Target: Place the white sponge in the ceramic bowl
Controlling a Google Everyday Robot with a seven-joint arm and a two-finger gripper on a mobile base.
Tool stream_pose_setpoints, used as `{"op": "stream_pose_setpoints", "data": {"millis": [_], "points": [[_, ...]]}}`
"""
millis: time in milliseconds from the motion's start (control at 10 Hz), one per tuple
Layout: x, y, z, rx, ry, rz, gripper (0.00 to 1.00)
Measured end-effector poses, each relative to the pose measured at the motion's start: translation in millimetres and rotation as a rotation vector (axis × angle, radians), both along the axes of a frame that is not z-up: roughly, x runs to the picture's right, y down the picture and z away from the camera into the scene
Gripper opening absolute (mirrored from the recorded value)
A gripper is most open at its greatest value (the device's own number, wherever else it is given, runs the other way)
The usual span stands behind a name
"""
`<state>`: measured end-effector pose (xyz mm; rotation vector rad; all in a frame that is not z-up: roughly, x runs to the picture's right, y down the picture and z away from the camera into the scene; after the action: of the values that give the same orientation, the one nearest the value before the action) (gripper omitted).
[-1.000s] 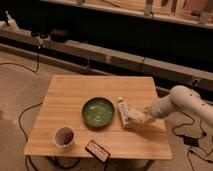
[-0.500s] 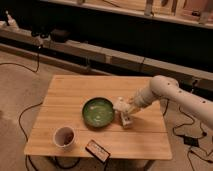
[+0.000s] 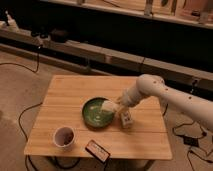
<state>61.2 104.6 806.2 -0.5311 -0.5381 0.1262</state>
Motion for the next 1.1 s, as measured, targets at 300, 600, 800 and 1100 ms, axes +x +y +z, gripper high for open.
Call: {"op": "stream_pose_setpoints", "data": {"millis": [300, 600, 800, 1100], "points": [[-25, -1, 0.5, 0.009, -0.031, -0.024, 0.62], [-28, 1, 4.8, -0.003, -0.035, -0.025, 0.79], [-26, 1, 4.9, -0.004, -0.033, -0.023, 0.79], [-28, 1, 4.8, -0.004, -0.034, -0.024, 0.79]]}}
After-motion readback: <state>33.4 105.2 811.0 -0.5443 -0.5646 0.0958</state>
